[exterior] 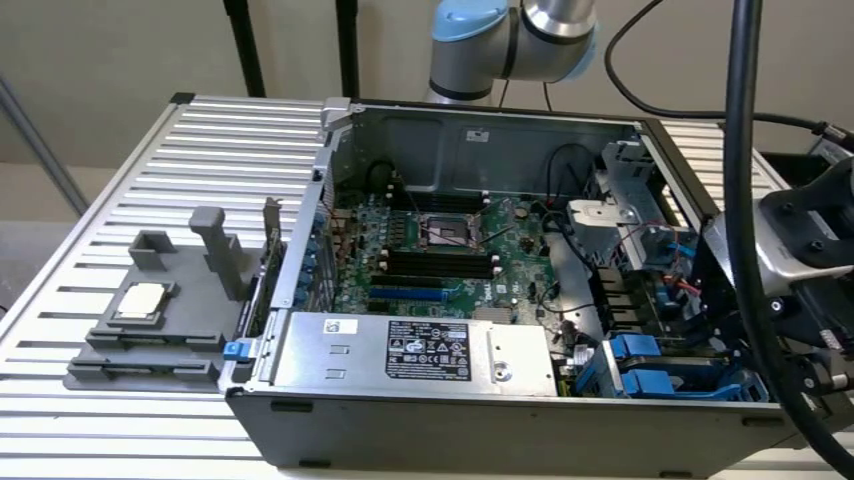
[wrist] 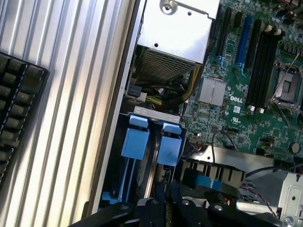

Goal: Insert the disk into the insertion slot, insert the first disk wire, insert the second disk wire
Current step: 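Insert the first disk wire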

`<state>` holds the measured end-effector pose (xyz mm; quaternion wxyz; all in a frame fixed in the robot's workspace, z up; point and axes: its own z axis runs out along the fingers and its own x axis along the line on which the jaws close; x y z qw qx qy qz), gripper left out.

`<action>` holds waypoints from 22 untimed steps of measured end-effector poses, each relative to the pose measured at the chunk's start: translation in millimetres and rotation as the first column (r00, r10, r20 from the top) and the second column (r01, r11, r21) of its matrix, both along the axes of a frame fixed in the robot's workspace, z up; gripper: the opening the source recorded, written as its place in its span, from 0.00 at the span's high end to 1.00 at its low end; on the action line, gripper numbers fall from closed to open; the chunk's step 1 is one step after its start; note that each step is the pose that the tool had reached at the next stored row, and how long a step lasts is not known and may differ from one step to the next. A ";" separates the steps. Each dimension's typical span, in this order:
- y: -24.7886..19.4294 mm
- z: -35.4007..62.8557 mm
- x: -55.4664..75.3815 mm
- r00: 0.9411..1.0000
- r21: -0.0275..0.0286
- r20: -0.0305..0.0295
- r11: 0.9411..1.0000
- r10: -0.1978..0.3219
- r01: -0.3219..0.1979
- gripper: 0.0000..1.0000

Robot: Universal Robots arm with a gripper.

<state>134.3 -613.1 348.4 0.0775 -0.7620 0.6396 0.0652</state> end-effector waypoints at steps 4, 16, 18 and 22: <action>0.0 0.1 0.0 0.999 -0.003 0.000 0.999 -0.053 0.053 0.84; 6.1 0.1 -0.7 0.993 -0.016 0.002 0.993 -0.114 0.114 0.84; 10.4 0.2 -0.8 0.993 -0.032 0.003 0.993 -0.114 0.114 0.84; 14.9 0.1 -0.9 0.993 -0.061 0.007 0.991 -0.115 0.115 0.84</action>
